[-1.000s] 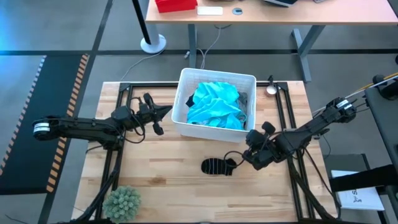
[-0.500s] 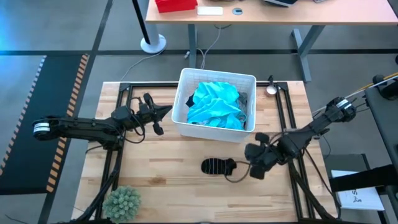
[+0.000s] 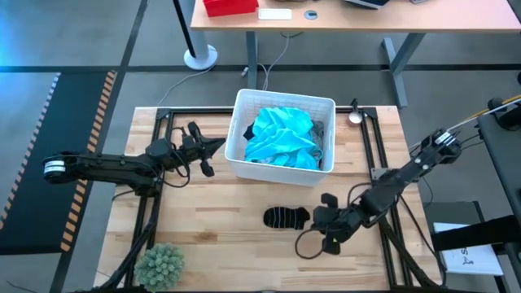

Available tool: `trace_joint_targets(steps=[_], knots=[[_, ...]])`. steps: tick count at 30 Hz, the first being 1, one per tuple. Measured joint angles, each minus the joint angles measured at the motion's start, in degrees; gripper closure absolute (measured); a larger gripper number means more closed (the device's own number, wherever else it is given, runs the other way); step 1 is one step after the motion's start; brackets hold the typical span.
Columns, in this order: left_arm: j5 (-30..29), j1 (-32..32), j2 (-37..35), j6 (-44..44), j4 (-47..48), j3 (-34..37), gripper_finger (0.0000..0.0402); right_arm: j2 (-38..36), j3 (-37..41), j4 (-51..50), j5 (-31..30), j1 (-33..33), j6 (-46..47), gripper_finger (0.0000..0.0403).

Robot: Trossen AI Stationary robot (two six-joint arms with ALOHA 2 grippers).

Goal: Sort clothes
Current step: Put the black socks into the white bin

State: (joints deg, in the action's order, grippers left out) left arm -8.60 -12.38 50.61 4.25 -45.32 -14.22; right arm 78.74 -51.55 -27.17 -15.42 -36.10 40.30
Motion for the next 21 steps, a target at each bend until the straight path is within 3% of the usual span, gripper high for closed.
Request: trace_joint_targets(steps=[9,21], knots=[[0.0,0.0,0.0,-0.1,-0.2,0.0,0.0402,9.6,0.8,2.8,0.5,0.6,4.8,0.0382],[0.0,0.0,0.0,-0.1,-0.1,0.0,0.0402,15.0,-0.4,4.0,0.4,4.1,6.9,0.0222]])
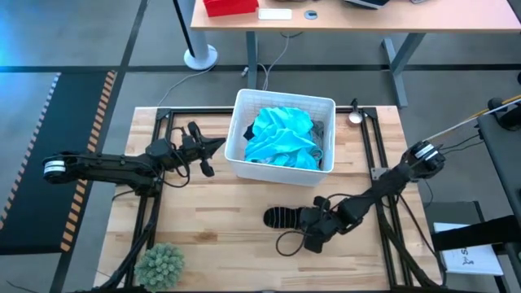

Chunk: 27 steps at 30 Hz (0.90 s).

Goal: Sort clothes
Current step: Put the black socks into the white bin

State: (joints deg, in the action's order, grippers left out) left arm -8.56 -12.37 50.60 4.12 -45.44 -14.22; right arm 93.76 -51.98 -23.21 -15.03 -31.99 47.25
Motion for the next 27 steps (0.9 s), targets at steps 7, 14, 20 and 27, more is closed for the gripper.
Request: trace_joint_targets(steps=[7,14,20,27], knots=[[0.0,0.0,0.0,0.0,0.1,0.0,0.0402,1.2,0.5,0.1,-0.1,3.0,-0.8,0.0158],[0.0,0.0,0.0,0.0,0.2,0.0,0.0402,5.8,0.4,1.2,2.3,4.2,-1.2,0.0151],[0.0,0.0,0.0,0.0,0.2,0.0,0.0402,6.0,-1.4,1.1,4.7,4.2,-4.3,0.0237],[0.0,0.0,0.0,-0.2,0.1,0.0,0.0402,4.9,-5.0,-6.7,8.1,4.6,-12.2,0.0390]])
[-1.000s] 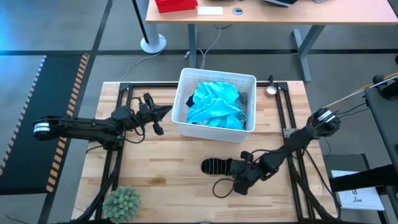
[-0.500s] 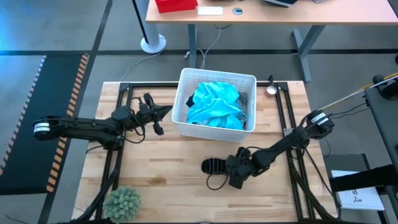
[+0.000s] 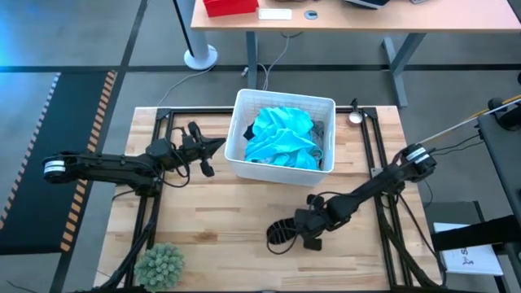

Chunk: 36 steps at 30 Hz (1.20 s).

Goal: Sort clothes
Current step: Put the black socks into the white bin

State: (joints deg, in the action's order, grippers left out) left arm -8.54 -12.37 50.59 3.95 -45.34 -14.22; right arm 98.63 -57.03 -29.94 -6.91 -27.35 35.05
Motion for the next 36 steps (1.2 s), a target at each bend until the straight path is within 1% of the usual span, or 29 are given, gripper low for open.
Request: trace_joint_targets(steps=[3,6,9,17,24,29,32,36], knots=[[0.0,0.0,0.0,0.0,0.0,0.0,0.0402,-0.2,-2.2,-4.6,-0.2,0.1,-0.9,0.0383],[0.0,0.0,0.0,0.0,0.1,0.0,0.0402,-0.8,-5.7,-9.5,-2.3,0.2,-3.0,0.0386],[0.0,0.0,0.0,0.0,0.0,0.0,0.0402,-1.4,-10.1,-14.8,-5.6,0.2,-6.2,0.0397],[0.0,0.0,0.0,0.0,0.0,0.0,0.0402,-4.0,-21.3,-24.3,-15.5,0.6,-13.4,0.0396],[0.0,0.0,0.0,0.0,0.0,0.0,0.0402,-6.1,-30.0,-27.5,-24.6,2.0,-22.4,0.0396],[0.0,0.0,0.0,0.0,0.0,0.0,0.0402,-8.7,-35.4,-27.5,-34.0,4.3,-28.4,0.0396],[0.0,0.0,0.0,0.0,0.0,0.0,0.0402,-9.7,-37.9,-27.5,-38.1,7.1,-31.1,0.0396],[0.0,0.0,0.0,0.0,0.0,0.0,0.0402,-10.7,-40.4,-27.7,-39.8,12.6,-33.0,0.0396]])
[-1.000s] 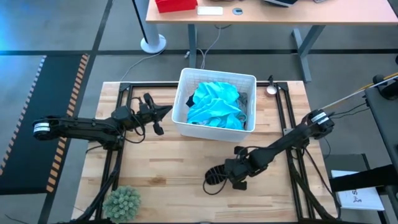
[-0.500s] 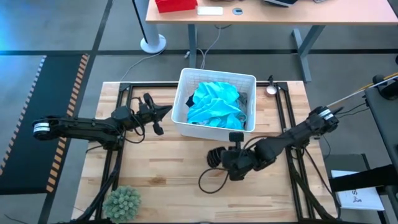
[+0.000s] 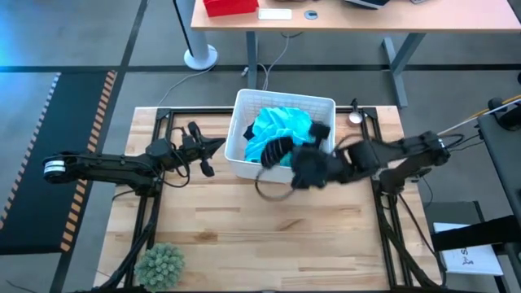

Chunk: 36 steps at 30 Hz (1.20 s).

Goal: Sort clothes
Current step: Put the black socks into the white bin

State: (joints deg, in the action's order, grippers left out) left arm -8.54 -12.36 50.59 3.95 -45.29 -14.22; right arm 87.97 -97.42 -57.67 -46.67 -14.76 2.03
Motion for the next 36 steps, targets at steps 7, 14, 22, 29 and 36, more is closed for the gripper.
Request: trace_joint_targets(steps=[7,14,22,29,36], knots=[[0.0,0.0,0.0,0.0,0.2,0.0,0.0402,-0.3,-0.6,-3.1,2.6,10.9,-3.6,0.0396],[0.0,0.0,0.0,0.0,0.4,0.0,0.0402,1.0,2.3,-6.9,14.9,20.1,-0.1,0.0396],[0.0,0.0,0.0,0.0,0.4,0.0,0.0402,5.8,8.6,-6.3,24.0,26.4,-0.6,0.0359],[0.0,0.0,0.0,0.0,0.5,0.0,0.0402,13.0,10.3,-6.3,27.8,27.4,-0.6,0.0288],[0.0,0.0,0.0,0.0,1.4,0.0,0.0402,16.3,10.2,-6.9,29.1,27.3,-1.1,0.0217]])
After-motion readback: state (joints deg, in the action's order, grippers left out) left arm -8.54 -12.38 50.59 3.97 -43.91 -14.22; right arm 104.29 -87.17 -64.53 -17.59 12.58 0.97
